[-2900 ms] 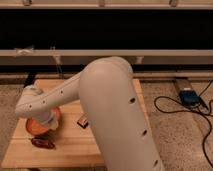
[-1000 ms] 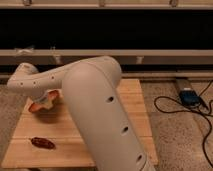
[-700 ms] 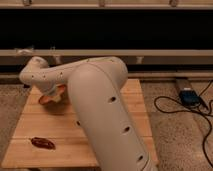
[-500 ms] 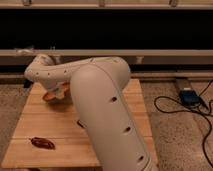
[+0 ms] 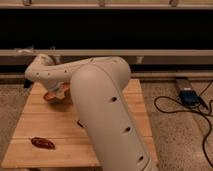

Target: Drag the ceramic bowl in a circle

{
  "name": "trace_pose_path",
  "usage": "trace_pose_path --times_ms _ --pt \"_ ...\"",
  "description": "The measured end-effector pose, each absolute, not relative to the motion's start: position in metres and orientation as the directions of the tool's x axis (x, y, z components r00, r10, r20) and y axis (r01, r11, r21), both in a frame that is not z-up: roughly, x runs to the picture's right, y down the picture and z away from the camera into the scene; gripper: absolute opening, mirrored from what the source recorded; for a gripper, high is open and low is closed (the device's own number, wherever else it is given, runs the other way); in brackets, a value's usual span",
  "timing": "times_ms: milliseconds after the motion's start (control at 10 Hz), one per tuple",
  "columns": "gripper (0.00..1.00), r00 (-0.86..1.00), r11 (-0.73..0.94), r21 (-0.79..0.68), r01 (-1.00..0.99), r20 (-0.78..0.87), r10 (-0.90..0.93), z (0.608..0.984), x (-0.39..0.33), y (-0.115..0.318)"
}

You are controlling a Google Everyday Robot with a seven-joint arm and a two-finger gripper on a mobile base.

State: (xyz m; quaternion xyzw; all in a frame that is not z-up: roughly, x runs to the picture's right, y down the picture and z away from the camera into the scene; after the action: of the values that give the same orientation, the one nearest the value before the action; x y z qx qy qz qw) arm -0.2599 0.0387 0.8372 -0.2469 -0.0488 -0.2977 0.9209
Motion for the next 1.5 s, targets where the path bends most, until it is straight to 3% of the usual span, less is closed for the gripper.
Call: trace_pose_path --times_ms 1500 --pt "0.0 0.833 0.71 -0.437 0.551 0.242 -0.498 0.84 -0.246 0.038"
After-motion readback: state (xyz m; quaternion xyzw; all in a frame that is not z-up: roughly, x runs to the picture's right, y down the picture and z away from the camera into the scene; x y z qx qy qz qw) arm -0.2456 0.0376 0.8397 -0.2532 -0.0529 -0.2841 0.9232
